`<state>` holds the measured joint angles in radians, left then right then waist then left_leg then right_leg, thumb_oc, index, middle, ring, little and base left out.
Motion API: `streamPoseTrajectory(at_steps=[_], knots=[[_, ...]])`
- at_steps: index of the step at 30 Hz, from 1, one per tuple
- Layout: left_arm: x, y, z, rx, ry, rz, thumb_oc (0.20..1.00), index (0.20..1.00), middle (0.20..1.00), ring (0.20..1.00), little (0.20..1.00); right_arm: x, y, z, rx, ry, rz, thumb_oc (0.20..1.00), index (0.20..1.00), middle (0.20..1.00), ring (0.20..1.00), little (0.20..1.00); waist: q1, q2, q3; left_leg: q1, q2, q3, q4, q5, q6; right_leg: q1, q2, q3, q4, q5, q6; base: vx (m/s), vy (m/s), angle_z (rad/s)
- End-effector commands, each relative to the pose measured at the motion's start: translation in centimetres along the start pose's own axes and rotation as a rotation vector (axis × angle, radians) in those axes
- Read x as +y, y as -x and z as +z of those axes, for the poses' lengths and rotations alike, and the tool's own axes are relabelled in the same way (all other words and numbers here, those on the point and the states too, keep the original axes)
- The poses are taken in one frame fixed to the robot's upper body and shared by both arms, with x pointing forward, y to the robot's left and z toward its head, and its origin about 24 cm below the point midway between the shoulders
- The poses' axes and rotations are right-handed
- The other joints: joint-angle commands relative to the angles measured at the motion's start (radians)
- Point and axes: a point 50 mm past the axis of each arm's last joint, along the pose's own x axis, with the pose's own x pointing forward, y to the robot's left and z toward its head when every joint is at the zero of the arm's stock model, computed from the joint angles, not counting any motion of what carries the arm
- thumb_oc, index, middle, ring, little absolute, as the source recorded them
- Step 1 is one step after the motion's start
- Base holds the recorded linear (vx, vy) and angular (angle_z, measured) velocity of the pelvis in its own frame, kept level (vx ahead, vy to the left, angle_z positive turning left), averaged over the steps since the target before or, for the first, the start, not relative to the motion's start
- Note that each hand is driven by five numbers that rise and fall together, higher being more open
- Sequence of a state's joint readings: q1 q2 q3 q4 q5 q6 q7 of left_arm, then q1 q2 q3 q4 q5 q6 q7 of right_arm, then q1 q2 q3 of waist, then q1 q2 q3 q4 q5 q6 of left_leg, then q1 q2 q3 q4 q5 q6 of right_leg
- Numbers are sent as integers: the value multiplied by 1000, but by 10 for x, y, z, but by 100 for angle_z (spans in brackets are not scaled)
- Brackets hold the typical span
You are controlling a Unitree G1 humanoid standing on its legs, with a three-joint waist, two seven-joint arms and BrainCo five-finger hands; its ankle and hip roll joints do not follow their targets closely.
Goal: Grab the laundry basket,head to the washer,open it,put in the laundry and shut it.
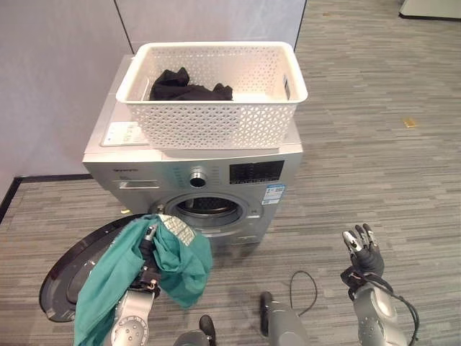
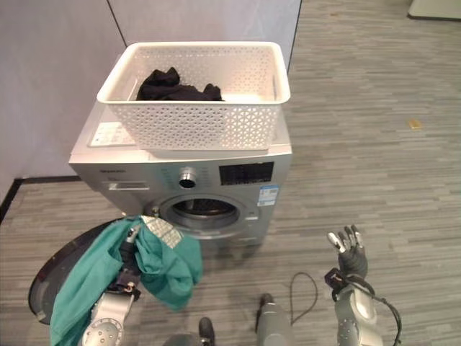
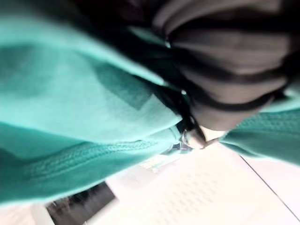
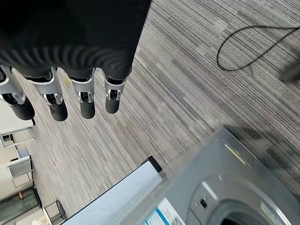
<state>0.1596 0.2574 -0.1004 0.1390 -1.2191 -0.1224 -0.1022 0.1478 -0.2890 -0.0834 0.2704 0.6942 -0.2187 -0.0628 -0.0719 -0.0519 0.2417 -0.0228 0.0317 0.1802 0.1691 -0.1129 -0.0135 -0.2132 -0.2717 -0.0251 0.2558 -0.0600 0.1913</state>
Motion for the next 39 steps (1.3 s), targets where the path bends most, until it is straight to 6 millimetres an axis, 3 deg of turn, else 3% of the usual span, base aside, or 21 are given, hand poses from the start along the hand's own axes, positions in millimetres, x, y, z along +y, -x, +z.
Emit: streamPoseTrajectory(at_steps=[1,5,11,16,22,23,31,32,34,35,36,39], knots=[[-6,3,6,-30,10,-63,200,200,200,200,200,6,-4,19,-85,5,51,1000,1000,1000,1000,1000,3,-37,-17,-50,-31,-93,228,-174,5,-3,55,-37,-44,95,-12,58,-129,55],[19,3,-13,21,20,90,200,200,200,200,200,-14,-5,8,-13,71,-39,1000,1000,1000,1000,1000,-6,-37,-10,-61,-9,-114,231,-165,-14,-10,74,-64,14,56,-24,57,-118,34],[30,-3,-24,41,36,175,200,200,200,200,200,-23,-8,-6,50,59,-98,1000,1000,1000,1000,1000,-18,-34,15,-78,8,-112,236,-168,-24,-44,83,-72,53,33,-31,15,-42,9],[29,-31,-26,-1,58,258,200,200,200,200,200,-30,-11,-27,137,17,-169,1000,1000,1000,1000,1000,-39,-41,80,-147,12,-95,259,-180,-19,-133,98,-52,80,35,-30,-35,25,-3],[17,-57,-21,-50,103,300,200,200,200,200,200,-35,-8,-34,166,15,-198,1000,1000,1000,1000,1000,-72,-67,134,-252,17,-63,300,-200,-9,-238,123,-9,65,70,-23,-39,70,-20],[7,-75,-15,-80,128,317,200,200,200,200,200,-40,-6,-37,164,-5,-262,1000,1000,1000,1000,1000,-100,-85,153,-328,28,-42,335,-212,-1,-304,140,20,47,95,-18,-19,67,-50],[-24,-110,20,-224,222,333,200,200,200,200,200,-37,-3,-44,156,21,-319,1000,1000,1000,1000,1000,-170,-123,159,-483,58,4,417,-249,11,-428,186,99,-8,153,-10,10,72,-35],[-27,-115,28,-252,241,340,200,200,200,200,200,-36,-2,-47,167,19,-315,1000,1000,1000,1000,1000,-172,-113,155,-486,67,-4,422,-282,12,-435,202,107,-7,133,-4,125,115,-25],[-41,-126,48,-295,246,321,200,200,200,200,200,-32,-3,-47,170,38,-285,1000,1000,1000,1000,1000,-195,-119,150,-517,72,5,434,-290,14,-464,217,127,-19,146,-4,68,100,-30],[-54,-135,71,-349,250,299,200,200,200,200,200,-28,-2,-50,184,53,-249,1000,1000,1000,1000,1000,-216,-127,142,-538,79,18,445,-297,16,-484,231,143,-29,154,-5,11,65,-32],[-54,-135,73,-352,250,299,200,200,200,200,200,-27,-3,-50,183,52,-246,1000,1000,1000,1000,1000,-217,-128,141,-543,80,20,447,-298,16,-489,232,145,-28,155,-5,17,58,-30],[-84,-146,121,-470,258,248,200,200,200,200,200,-21,-2,-50,193,85,-180,1000,1000,1000,1000,1000,-250,-137,126,-562,96,39,461,-308,18,-512,257,169,-39,167,-2,29,20,-35]])
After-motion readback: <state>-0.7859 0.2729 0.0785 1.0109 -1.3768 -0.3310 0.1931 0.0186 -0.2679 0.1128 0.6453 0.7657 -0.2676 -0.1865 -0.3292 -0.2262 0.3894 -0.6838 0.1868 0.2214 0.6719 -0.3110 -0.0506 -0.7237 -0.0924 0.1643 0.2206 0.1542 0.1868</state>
